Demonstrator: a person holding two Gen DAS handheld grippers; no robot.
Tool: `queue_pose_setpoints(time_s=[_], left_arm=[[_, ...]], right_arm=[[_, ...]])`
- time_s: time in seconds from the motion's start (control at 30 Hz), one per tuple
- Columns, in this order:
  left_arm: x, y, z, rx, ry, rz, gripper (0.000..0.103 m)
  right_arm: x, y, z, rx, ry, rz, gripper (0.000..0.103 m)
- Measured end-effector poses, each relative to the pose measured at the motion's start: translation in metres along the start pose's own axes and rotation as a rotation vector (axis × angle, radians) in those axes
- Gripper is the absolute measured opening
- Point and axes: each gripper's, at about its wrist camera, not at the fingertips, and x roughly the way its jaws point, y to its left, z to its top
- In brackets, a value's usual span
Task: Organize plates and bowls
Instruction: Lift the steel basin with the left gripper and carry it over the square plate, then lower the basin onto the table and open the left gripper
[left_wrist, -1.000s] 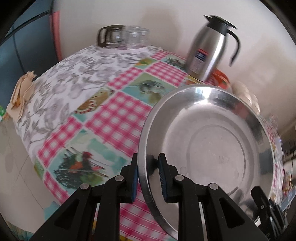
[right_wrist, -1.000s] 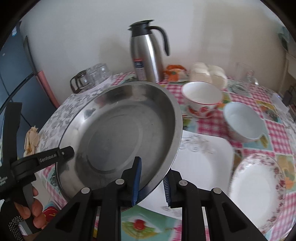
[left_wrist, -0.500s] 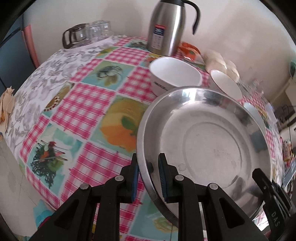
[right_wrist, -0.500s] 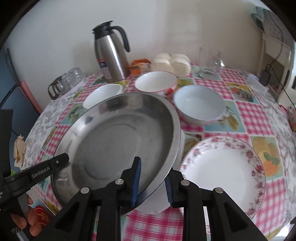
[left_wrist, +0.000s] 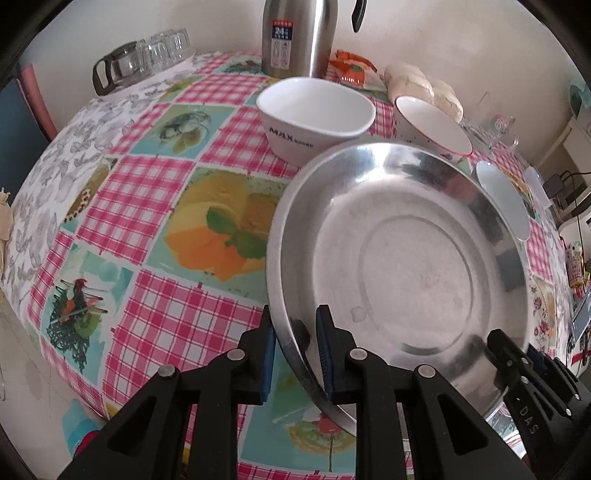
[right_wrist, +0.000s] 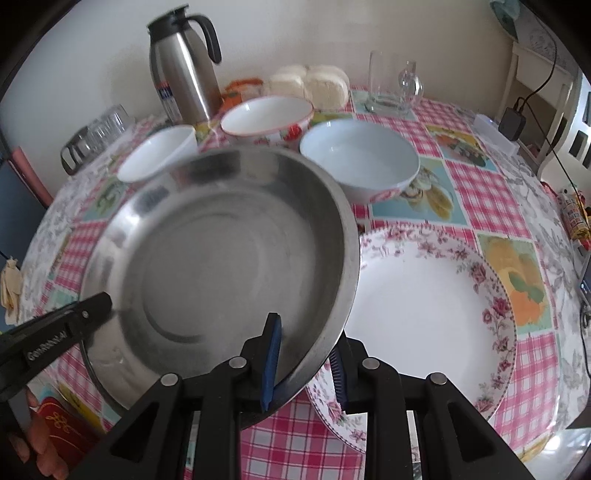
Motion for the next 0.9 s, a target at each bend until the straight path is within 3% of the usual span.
queue_pose_setpoints(time_s=[0.33, 0.4, 0.47, 0.57, 0.67, 0.8, 0.87, 0.9], left_arm=[[0.002, 0.001, 0.001, -0.009, 0.015, 0.005, 0.023], [-0.001, 0.003, 0.002, -0.013, 0.001, 0.006, 0.024], [-0.006, 0.003, 0.002, -0.015, -0.025, 0.005, 0.037], [-0.015, 0.003, 0.001, -0.013, -0.070, 0.009, 0.053], [-0.019, 0.001, 0.001, -0.004, -0.089, 0.016, 0.065], [-0.018, -0.001, 0.002, 0.006, -0.081, 0.024, 0.068], [-0.017, -0.002, 0.001, 0.008, -0.076, 0.028, 0.081], [-0.018, -0.001, 0.001, 0.007, -0.077, 0.027, 0.081]], right_arm=[[-0.002, 0.000, 0.001, 0.009, 0.004, 0.003, 0.028], [-0.006, -0.002, 0.003, 0.022, -0.017, 0.000, 0.034], [-0.011, -0.004, 0.006, 0.028, -0.041, -0.011, 0.045], [-0.018, -0.004, 0.007, 0.033, -0.072, -0.014, 0.048], [-0.022, -0.004, 0.008, 0.034, -0.093, -0.026, 0.065], [-0.019, -0.007, 0.010, 0.034, -0.090, -0.013, 0.077], [-0.018, -0.007, 0.010, 0.033, -0.089, -0.017, 0.081], [-0.017, -0.008, 0.011, 0.033, -0.089, -0.018, 0.082]])
